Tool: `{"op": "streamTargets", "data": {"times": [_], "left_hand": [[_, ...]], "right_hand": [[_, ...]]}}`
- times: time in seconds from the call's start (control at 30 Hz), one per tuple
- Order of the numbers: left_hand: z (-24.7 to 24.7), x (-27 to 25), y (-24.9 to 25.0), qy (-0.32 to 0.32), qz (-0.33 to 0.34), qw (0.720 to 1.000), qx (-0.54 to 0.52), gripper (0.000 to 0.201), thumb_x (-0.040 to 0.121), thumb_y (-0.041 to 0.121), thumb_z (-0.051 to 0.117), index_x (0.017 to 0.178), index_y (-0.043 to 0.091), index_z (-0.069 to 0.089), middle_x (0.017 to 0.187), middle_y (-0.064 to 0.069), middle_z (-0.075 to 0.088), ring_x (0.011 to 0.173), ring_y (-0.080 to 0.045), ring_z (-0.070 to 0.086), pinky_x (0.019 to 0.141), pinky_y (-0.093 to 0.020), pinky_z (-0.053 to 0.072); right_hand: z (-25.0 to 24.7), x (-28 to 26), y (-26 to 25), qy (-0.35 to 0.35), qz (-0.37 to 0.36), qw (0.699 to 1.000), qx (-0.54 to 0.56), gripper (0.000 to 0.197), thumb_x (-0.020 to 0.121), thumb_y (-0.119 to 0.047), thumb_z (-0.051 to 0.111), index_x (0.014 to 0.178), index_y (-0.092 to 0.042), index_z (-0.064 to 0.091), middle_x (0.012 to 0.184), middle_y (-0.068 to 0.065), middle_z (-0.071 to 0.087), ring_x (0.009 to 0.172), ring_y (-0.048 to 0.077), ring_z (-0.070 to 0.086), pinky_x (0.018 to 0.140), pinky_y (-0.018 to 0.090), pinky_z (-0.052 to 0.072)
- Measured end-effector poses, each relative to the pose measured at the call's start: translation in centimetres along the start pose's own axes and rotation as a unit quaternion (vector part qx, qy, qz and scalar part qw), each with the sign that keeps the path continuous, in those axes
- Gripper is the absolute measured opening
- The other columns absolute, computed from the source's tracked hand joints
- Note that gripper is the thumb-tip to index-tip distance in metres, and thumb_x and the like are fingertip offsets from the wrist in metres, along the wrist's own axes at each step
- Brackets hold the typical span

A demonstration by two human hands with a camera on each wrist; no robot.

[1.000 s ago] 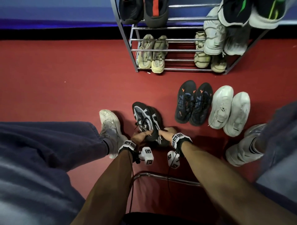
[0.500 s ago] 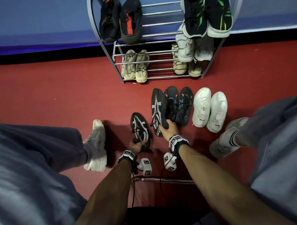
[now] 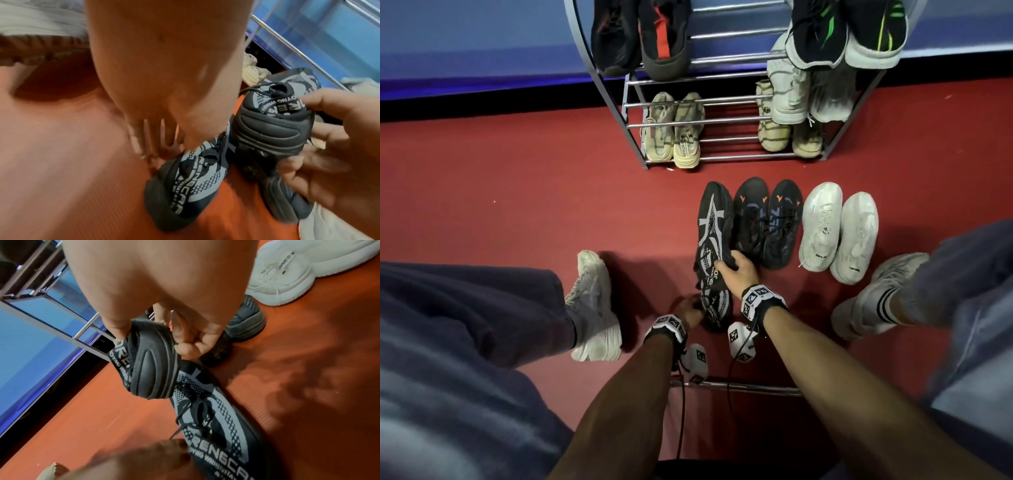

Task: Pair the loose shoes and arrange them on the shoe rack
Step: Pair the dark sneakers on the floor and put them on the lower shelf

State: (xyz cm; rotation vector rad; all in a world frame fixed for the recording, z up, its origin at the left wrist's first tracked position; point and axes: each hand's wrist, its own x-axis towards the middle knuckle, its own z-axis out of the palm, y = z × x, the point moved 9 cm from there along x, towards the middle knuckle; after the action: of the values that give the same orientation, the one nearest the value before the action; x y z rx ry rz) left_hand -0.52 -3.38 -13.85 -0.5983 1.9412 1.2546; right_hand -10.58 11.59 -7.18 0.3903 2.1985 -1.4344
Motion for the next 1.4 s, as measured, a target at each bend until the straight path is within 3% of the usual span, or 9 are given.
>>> {"op": "streamTargets", "data": {"times": [0.13, 0.27, 0.4, 0.57, 0.73, 0.8, 0.9, 1.03, 1.4], "left_hand": [[-5.1, -0.1, -2.1, 0.225, -0.097, 0.947, -0.207, 0.058, 0.106, 0.042, 0.036, 0.115, -0.007, 0.066, 0.114, -0.021, 0.069, 0.107, -0.036, 0.066, 0.096, -0.046, 0.051], [-6.5, -0.7, -0.3, 0.16, -0.105, 0.938, -0.29, 0.082, 0.073, 0.086, 0.048, 0.099, 0.012, 0.075, 0.097, -0.011, 0.077, 0.092, -0.029, 0.074, 0.086, -0.044, 0.059], [-7.4, -0.7, -1.8, 0.169, -0.066, 0.949, -0.257, 0.051, 0.08, 0.05, 0.078, 0.104, 0.005, 0.074, 0.095, -0.012, 0.077, 0.088, -0.026, 0.075, 0.089, -0.045, 0.059], [-7.5, -1.5, -4.9, 0.235, -0.066, 0.954, -0.174, 0.053, 0.086, 0.05, 0.069, 0.11, 0.004, 0.073, 0.103, -0.01, 0.075, 0.096, -0.027, 0.072, 0.09, -0.038, 0.056], [-7.1, -4.4, -6.9, 0.205, -0.138, 0.969, -0.024, 0.049, 0.095, 0.044, 0.057, 0.123, 0.005, 0.068, 0.119, -0.021, 0.069, 0.113, -0.037, 0.064, 0.095, -0.037, 0.052], [-6.8, -5.0, -7.3, 0.19, -0.148, 0.97, 0.028, 0.043, 0.095, 0.035, 0.058, 0.128, 0.008, 0.065, 0.124, -0.02, 0.067, 0.115, -0.038, 0.063, 0.095, -0.037, 0.051], [-6.7, -5.1, -6.8, 0.199, -0.125, 0.969, 0.07, 0.04, 0.09, 0.029, 0.063, 0.124, 0.007, 0.064, 0.119, -0.021, 0.069, 0.108, -0.04, 0.066, 0.091, -0.043, 0.054], [-6.3, -4.5, -5.7, 0.162, -0.1, 0.977, 0.099, 0.038, 0.085, 0.031, 0.064, 0.117, 0.012, 0.067, 0.112, -0.016, 0.071, 0.1, -0.035, 0.068, 0.087, -0.042, 0.056], [-6.1, -3.2, -4.5, 0.163, -0.069, 0.981, 0.074, 0.061, 0.072, 0.063, 0.05, 0.121, 0.029, 0.064, 0.115, -0.01, 0.072, 0.104, -0.037, 0.068, 0.09, -0.038, 0.055]], "right_hand": [[3.0, -0.1, -0.4, -0.05, 0.004, 0.999, -0.007, 0.024, 0.08, -0.041, 0.066, 0.096, -0.023, 0.068, 0.092, -0.011, 0.073, 0.085, 0.009, 0.068, 0.083, 0.029, 0.054], [6.7, -1.0, 0.4, -0.143, 0.032, 0.988, -0.049, 0.037, 0.079, -0.044, 0.071, 0.107, -0.02, 0.07, 0.097, -0.005, 0.075, 0.088, 0.013, 0.071, 0.086, 0.03, 0.056], [8.8, 0.3, 3.1, -0.129, 0.037, 0.986, -0.095, 0.072, 0.064, -0.077, 0.065, 0.114, -0.025, 0.067, 0.102, -0.007, 0.072, 0.092, 0.016, 0.07, 0.089, 0.038, 0.057], [6.1, -0.7, 3.4, -0.061, 0.06, 0.978, -0.191, 0.045, 0.089, -0.043, 0.064, 0.121, -0.013, 0.053, 0.109, 0.008, 0.066, 0.092, 0.026, 0.065, 0.077, 0.028, 0.049], [2.8, -0.9, 7.9, -0.008, 0.125, 0.956, -0.264, 0.116, 0.068, -0.062, 0.075, 0.149, -0.003, 0.017, 0.141, 0.022, 0.046, 0.126, 0.038, 0.052, 0.099, 0.044, 0.049], [2.7, -1.2, 9.9, -0.039, 0.158, 0.951, -0.264, 0.122, 0.073, -0.06, 0.075, 0.155, -0.003, 0.005, 0.155, 0.023, 0.028, 0.14, 0.037, 0.035, 0.111, 0.043, 0.037], [3.3, -1.3, 11.6, -0.074, 0.171, 0.962, -0.201, 0.101, 0.073, -0.058, 0.074, 0.149, -0.012, 0.025, 0.144, 0.013, 0.047, 0.129, 0.03, 0.05, 0.106, 0.037, 0.043], [4.0, -0.7, 10.5, -0.094, 0.105, 0.967, -0.214, 0.037, 0.087, -0.04, 0.069, 0.108, -0.016, 0.049, 0.118, 0.008, 0.064, 0.101, 0.023, 0.061, 0.086, 0.026, 0.045], [4.1, -0.1, 9.2, -0.105, 0.086, 0.959, -0.249, 0.033, 0.09, -0.021, 0.06, 0.12, -0.012, 0.05, 0.12, 0.009, 0.064, 0.111, 0.028, 0.062, 0.095, 0.029, 0.045]]}}
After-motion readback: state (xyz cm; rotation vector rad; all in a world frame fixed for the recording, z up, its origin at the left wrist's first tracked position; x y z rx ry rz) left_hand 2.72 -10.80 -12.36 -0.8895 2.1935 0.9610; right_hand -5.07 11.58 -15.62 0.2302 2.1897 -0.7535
